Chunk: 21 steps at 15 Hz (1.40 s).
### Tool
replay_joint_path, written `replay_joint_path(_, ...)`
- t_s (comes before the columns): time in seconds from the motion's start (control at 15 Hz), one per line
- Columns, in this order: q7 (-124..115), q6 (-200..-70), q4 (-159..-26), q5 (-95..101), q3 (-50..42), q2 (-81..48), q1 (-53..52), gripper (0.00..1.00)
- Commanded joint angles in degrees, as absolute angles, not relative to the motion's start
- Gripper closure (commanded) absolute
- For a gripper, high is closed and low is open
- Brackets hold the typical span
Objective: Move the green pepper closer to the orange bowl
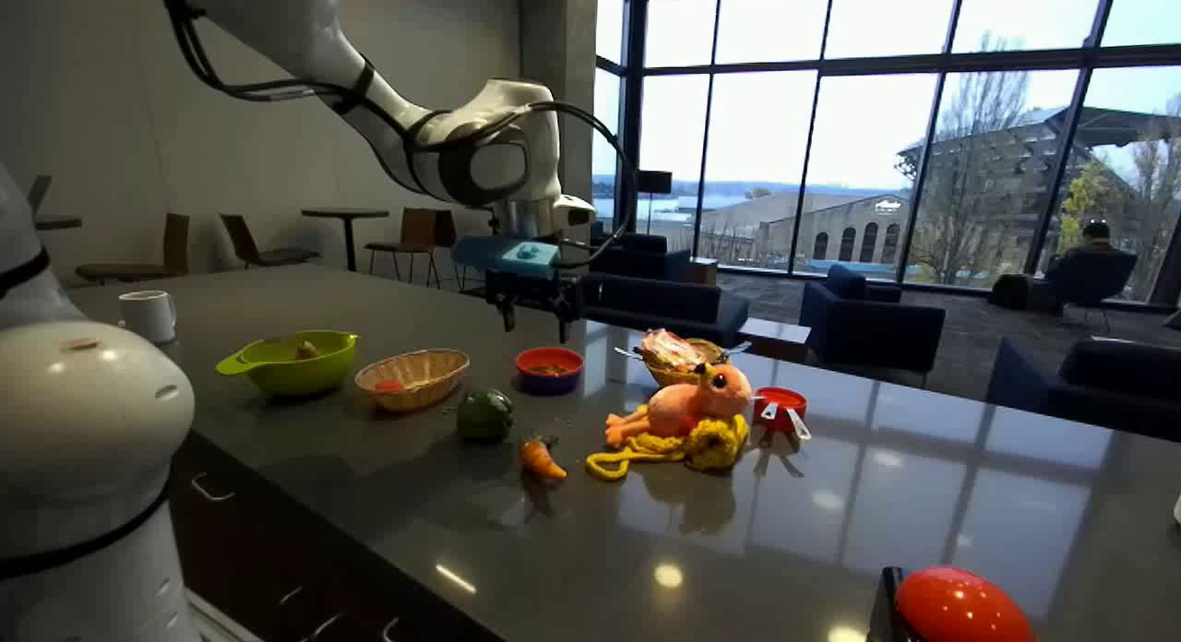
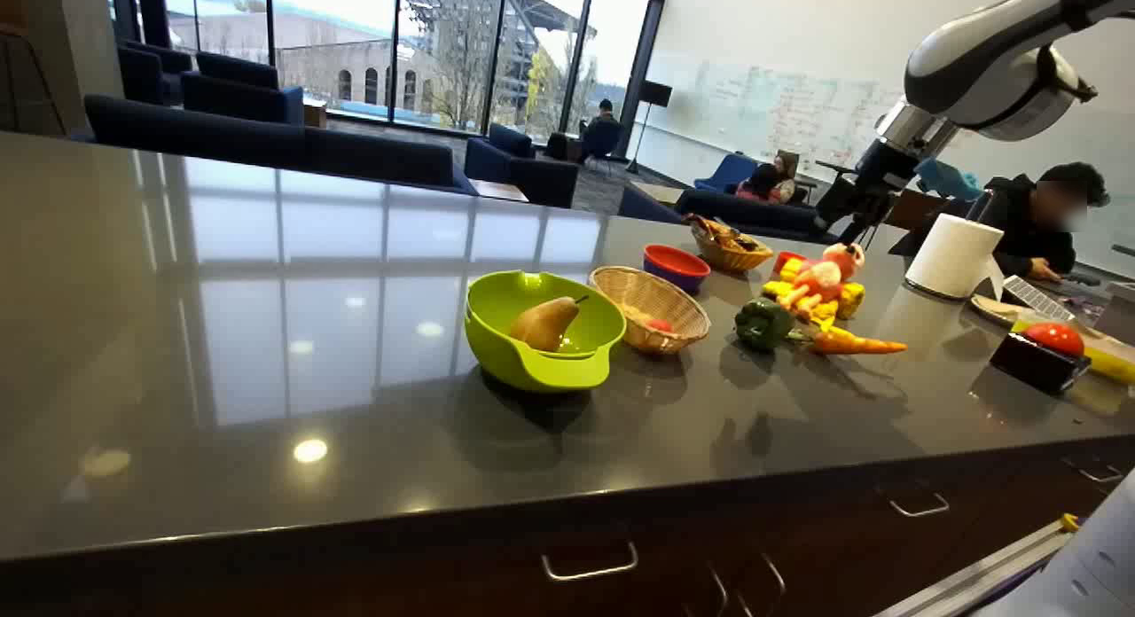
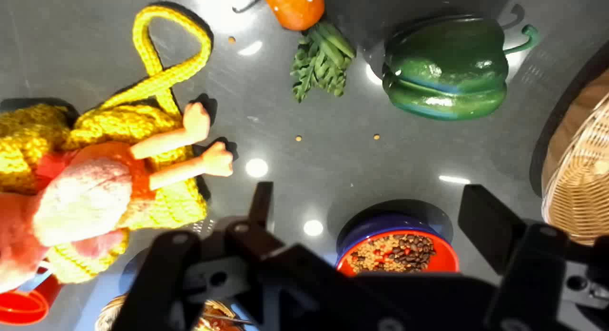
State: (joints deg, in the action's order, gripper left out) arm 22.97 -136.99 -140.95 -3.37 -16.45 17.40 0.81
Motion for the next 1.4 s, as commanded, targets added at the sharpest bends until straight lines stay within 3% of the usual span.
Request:
replay_joint_path(0.0, 23.35, -136.89, -140.87, -3.95, -15.10, 17.30, 2.16, 0.00)
replay_joint_path(1.33, 34.30, -133.74, -142.47, -0.30, -9.12, 12.89, -0.43, 0.00)
